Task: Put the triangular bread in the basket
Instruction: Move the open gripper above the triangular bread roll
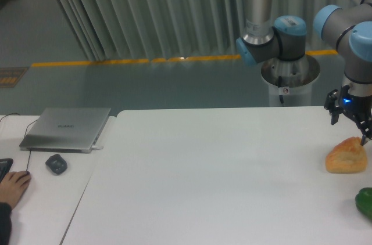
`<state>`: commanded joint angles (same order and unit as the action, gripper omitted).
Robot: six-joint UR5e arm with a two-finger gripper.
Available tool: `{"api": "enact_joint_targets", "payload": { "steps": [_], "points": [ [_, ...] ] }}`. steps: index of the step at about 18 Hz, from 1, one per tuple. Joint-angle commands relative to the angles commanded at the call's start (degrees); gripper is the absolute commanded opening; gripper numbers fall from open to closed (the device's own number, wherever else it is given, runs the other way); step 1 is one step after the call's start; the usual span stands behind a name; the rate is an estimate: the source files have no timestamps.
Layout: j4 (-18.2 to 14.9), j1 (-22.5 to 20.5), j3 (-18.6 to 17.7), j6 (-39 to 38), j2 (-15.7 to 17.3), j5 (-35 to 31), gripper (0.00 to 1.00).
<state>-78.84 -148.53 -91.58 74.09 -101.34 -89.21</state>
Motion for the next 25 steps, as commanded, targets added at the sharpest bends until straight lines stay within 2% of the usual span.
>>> {"api": "enact_joint_targets", "payload": {
  "steps": [5,8,11,13,25],
  "points": [
    [0.26,0.44,1.14,-0.78,-0.17,-0.35,1.0],
    [1.57,0.0,-1.75,-2.02,0.17,-1.49,1.0],
    [2.9,-0.7,-4.74,-2.64,0.61,-5.87,1.0],
    [3.16,-0.7,-5.18,-2.64,0.61,-8.87,1.0],
    [3.34,0.26,-8.17,-5.09,0.18,-9.23,1.0]
  ]
}}
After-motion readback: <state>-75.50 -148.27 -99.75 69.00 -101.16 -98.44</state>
